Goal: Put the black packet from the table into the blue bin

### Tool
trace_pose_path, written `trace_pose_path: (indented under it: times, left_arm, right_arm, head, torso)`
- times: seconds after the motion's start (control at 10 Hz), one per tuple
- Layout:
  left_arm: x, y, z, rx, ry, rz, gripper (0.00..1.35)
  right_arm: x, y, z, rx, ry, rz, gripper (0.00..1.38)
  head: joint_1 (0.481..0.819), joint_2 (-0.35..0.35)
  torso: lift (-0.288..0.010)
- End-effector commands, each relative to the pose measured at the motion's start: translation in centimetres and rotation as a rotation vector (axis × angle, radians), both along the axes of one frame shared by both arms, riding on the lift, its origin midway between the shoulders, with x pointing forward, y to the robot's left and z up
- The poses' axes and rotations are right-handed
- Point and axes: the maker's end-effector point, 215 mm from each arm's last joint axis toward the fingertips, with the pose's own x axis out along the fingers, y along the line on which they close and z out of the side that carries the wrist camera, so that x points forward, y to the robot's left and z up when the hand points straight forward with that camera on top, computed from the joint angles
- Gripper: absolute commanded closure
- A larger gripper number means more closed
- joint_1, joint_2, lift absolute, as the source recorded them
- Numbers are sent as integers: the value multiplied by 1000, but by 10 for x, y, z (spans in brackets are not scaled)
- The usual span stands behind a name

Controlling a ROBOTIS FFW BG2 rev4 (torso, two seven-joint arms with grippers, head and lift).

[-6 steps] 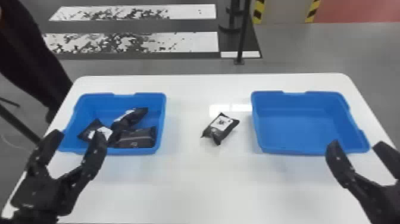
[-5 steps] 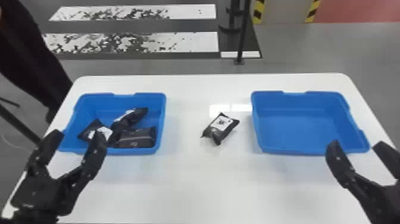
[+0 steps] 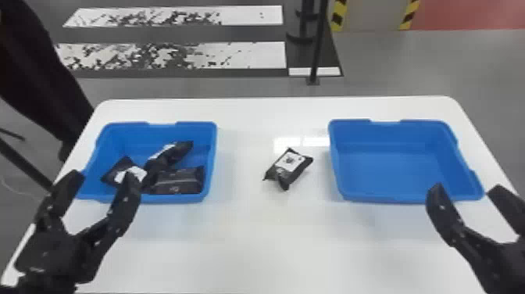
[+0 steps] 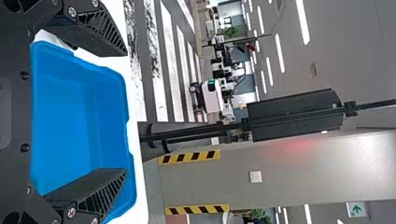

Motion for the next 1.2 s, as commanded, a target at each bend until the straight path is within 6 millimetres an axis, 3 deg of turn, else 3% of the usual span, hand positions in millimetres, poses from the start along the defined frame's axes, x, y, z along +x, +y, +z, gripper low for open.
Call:
trace_pose_path:
  times: [0.0,0.3,0.5,0.7,0.9,1.1]
  left_arm:
    - [5,-12,1,16,-2,-32,171]
    - [28,-56,-29,49,47,-171,165]
    - [58,-97,-57,65,81,-299,165]
    - [88,-140,-69,123,85,-412,165]
    - [122,-167,-81,161,88,-450,165]
    - [137,-206,-111,181,157,-529,170]
  right_arm:
    - [0,0,0,0,0,-1,133]
    - [1,-1,-2,5,2,-1,133]
    - [3,-1,-3,2,0,-2,133]
    - [6,0,-1,0,-7,0,133]
    - [7,0,0,-2,-9,0,133]
    - [9,0,0,-7,-13,0,131]
  head:
    - [695,30]
    - [695,-19]
    - [695,-69]
    - [695,-136]
    - [695,-176]
    - [695,-212]
  torso:
    - [-110]
    - [-110]
    - [-110]
    - [-110]
    - [-110]
    - [-110]
